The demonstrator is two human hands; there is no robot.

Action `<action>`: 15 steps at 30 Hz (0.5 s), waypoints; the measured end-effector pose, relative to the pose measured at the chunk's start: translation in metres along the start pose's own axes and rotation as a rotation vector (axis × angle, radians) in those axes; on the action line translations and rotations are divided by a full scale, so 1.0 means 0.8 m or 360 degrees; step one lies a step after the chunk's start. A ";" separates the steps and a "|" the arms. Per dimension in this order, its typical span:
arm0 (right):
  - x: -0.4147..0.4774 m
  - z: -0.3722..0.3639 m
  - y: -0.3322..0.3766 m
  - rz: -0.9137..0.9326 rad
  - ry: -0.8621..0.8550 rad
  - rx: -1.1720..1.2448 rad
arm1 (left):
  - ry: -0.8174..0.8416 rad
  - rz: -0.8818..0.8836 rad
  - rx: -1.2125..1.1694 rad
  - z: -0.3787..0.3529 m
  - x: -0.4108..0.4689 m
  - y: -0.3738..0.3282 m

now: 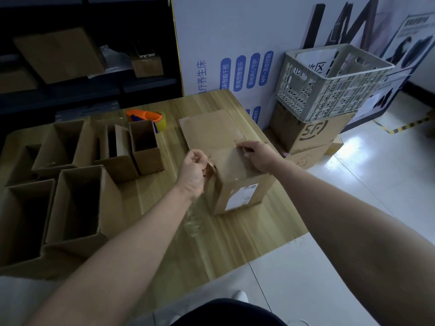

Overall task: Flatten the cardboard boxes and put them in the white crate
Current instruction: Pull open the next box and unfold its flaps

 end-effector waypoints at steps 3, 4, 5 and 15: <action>-0.005 0.011 0.001 -0.0025 0.0030 0.0044 | -0.0052 0.0145 -0.0437 0.000 0.002 0.016; -0.008 0.010 0.005 -0.0019 0.0097 0.0093 | -0.0064 0.0160 -0.0514 -0.003 0.003 0.017; -0.010 0.008 0.013 -0.0006 0.0197 0.0152 | -0.0073 0.0168 -0.0562 -0.008 0.005 0.016; -0.025 0.000 0.043 -0.0046 0.0545 -0.0311 | -0.0227 0.0353 -0.0678 -0.042 0.015 0.019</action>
Point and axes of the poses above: each hand's wrist, its own x-axis towards the middle knuckle, its own z-axis out of the back of the hand, y = z × x, the point moved 9 cm from there along x, towards the middle knuckle, and after that the axes turned 10 degrees about y, right-handed, at the moved point
